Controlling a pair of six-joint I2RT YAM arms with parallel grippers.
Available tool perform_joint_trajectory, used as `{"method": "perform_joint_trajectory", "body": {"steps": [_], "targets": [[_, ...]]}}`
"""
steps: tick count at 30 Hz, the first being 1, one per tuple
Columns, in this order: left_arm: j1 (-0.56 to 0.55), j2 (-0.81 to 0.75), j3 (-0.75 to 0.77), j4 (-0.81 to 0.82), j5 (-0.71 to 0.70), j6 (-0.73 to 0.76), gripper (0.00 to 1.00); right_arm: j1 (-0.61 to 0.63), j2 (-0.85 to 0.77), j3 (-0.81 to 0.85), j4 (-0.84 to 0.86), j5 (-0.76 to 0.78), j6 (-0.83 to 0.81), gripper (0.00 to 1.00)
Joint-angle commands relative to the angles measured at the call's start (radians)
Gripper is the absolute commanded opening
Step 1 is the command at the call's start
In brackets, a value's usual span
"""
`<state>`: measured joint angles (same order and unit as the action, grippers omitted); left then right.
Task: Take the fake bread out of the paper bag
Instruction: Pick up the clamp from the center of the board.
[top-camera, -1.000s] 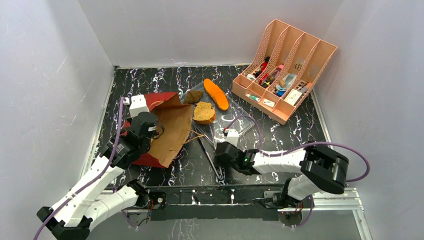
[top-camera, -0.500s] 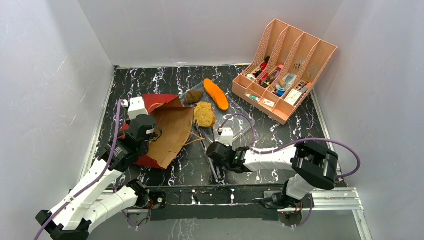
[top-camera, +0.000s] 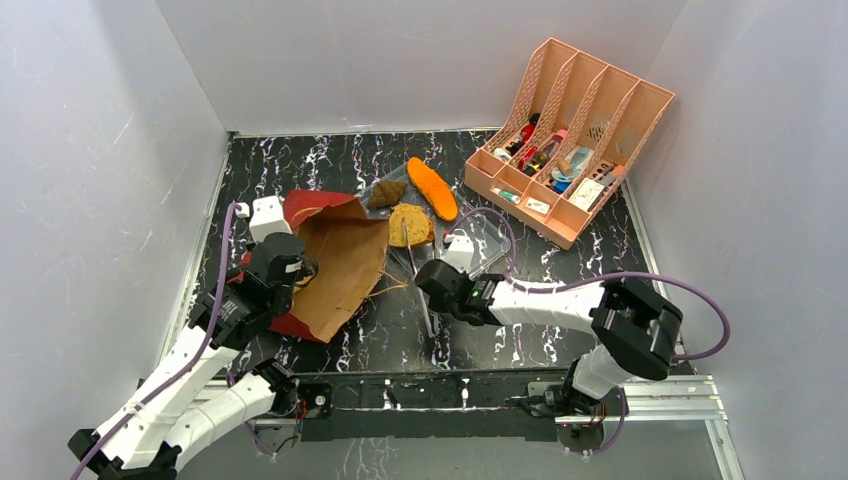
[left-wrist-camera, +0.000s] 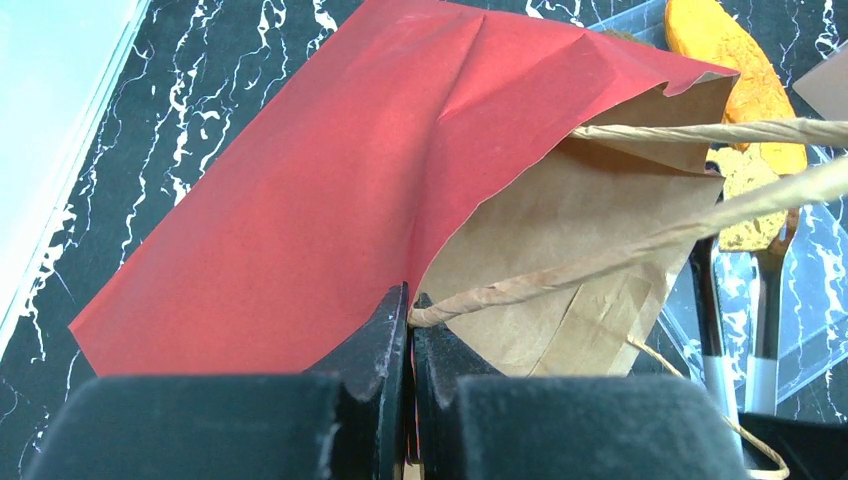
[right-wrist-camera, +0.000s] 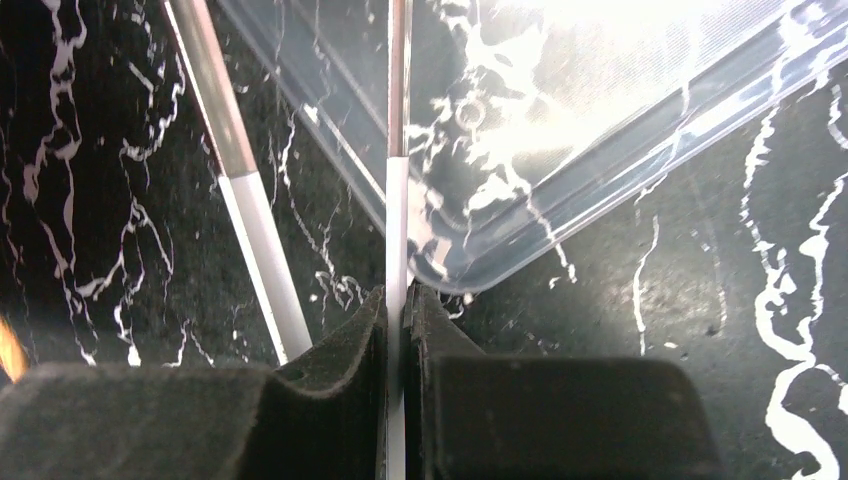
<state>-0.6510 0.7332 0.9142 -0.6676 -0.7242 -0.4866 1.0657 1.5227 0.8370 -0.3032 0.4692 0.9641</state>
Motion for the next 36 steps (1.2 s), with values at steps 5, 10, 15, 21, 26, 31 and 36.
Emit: {"method": "perform_joint_trajectory", "body": {"steps": [5,10,15,21,26,31,36], "targets": [[-0.002,-0.038,-0.005,-0.035,-0.022,0.011,0.0,-0.115,0.023,0.145,0.024,-0.02,-0.088,0.0],[-0.002,-0.047,0.003,-0.05,-0.033,0.019,0.0,-0.16,0.052,0.207,0.013,0.001,-0.142,0.0],[-0.003,-0.041,0.015,-0.05,-0.039,0.035,0.0,-0.204,0.051,0.26,-0.002,0.025,-0.19,0.0],[-0.002,-0.031,0.006,-0.039,-0.035,0.051,0.0,-0.213,0.027,0.304,-0.054,0.066,-0.229,0.0],[-0.002,-0.024,-0.025,-0.011,-0.046,0.077,0.0,-0.166,-0.08,0.239,-0.051,0.064,-0.269,0.0],[-0.002,-0.021,-0.073,0.041,-0.024,0.081,0.0,-0.032,-0.168,0.204,-0.131,0.144,-0.266,0.0],[-0.002,-0.005,-0.099,0.086,0.014,0.067,0.0,0.102,-0.24,0.181,-0.211,0.215,-0.215,0.0]]}}
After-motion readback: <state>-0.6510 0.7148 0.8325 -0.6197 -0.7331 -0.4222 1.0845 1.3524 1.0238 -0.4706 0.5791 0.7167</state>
